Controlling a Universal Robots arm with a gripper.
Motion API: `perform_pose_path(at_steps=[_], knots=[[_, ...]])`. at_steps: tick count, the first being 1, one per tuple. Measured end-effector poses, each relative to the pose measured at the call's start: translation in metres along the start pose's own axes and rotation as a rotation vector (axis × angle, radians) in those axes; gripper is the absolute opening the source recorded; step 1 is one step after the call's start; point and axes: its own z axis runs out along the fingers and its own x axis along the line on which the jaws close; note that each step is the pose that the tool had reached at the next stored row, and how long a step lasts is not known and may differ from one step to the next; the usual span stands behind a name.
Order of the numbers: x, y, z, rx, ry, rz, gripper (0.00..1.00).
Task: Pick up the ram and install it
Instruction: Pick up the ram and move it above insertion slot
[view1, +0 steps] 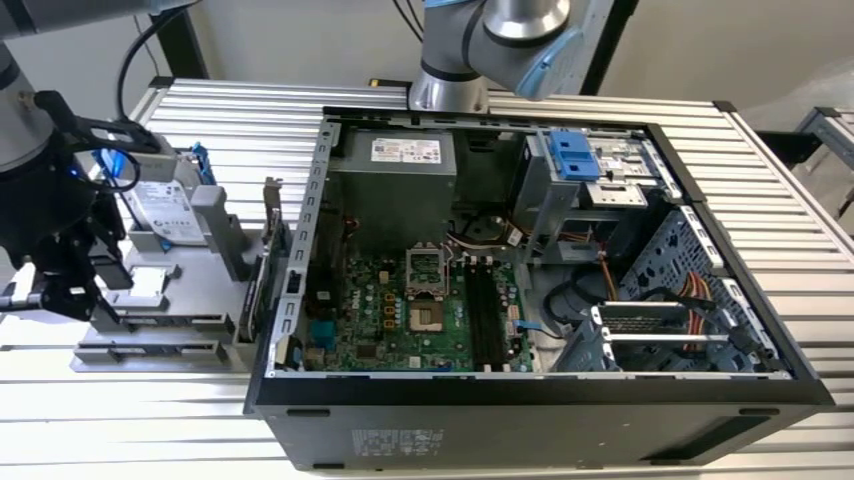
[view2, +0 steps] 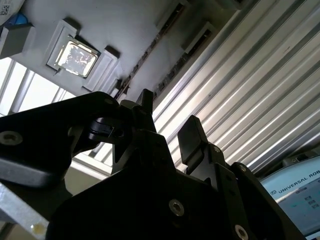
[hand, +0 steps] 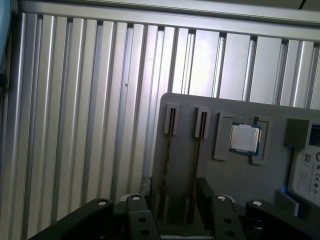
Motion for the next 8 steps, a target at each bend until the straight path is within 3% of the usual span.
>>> perform_pose_path(at_steps=[3,8], knots=[[-0.0001,-0.0001,0.0014,0.0004,0.0001,0.000,1.00],[-0.0002,-0.0001,0.0044,-0.0013,0.0063,0.000,1.00]])
